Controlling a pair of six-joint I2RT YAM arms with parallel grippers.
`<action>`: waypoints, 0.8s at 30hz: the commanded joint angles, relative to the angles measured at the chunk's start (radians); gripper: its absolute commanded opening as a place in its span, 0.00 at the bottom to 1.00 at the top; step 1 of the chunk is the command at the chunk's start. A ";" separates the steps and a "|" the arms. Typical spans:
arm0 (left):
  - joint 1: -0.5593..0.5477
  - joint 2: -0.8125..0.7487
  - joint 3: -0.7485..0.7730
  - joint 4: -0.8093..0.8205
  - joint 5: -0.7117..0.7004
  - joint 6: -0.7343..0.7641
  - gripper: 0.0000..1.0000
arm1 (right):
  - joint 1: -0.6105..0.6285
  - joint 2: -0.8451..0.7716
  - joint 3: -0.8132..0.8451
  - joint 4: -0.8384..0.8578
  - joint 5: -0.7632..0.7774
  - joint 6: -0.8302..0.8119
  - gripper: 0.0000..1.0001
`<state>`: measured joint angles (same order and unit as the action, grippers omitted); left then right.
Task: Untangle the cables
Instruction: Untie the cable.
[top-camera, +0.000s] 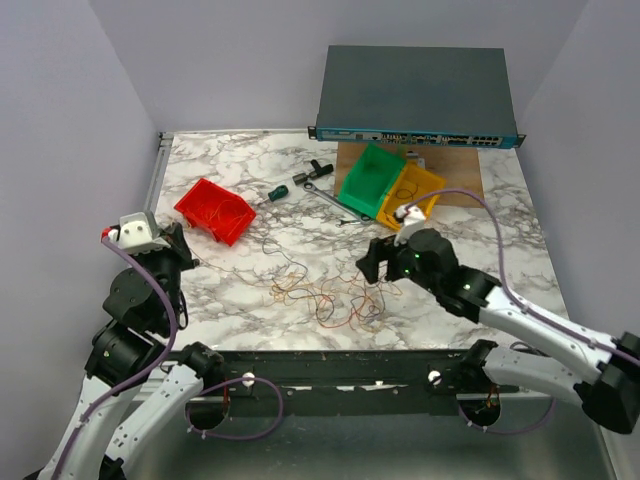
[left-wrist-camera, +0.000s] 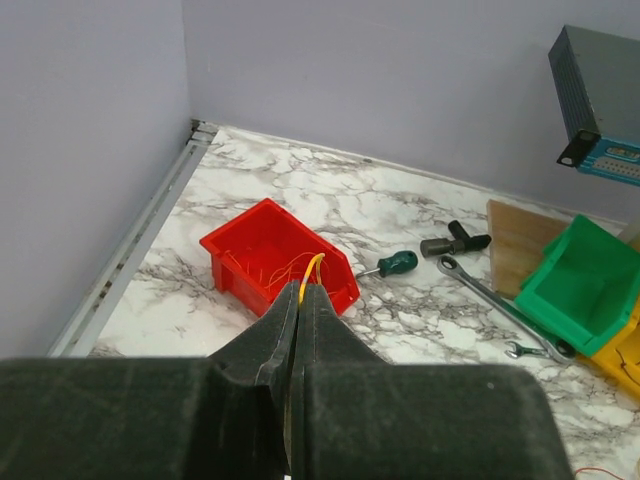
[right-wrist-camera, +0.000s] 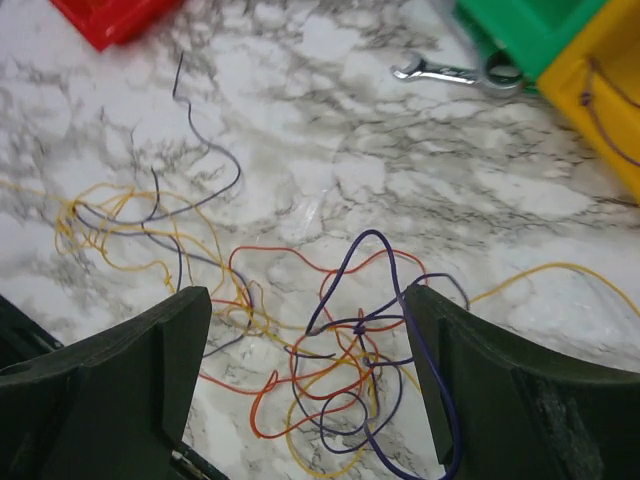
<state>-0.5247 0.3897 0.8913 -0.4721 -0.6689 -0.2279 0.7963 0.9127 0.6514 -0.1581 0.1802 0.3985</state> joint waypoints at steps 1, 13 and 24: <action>0.005 -0.028 0.001 0.023 0.008 0.026 0.00 | 0.059 0.178 0.092 0.111 -0.186 -0.133 0.86; 0.005 -0.034 0.021 0.048 0.016 0.048 0.00 | 0.227 0.628 0.285 0.327 -0.300 -0.212 0.86; 0.005 -0.025 0.058 0.063 0.009 0.067 0.00 | 0.286 0.853 0.329 0.386 -0.256 -0.273 0.61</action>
<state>-0.5247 0.3641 0.9237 -0.4412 -0.6685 -0.1818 1.0710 1.7012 0.9436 0.1719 -0.1009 0.1459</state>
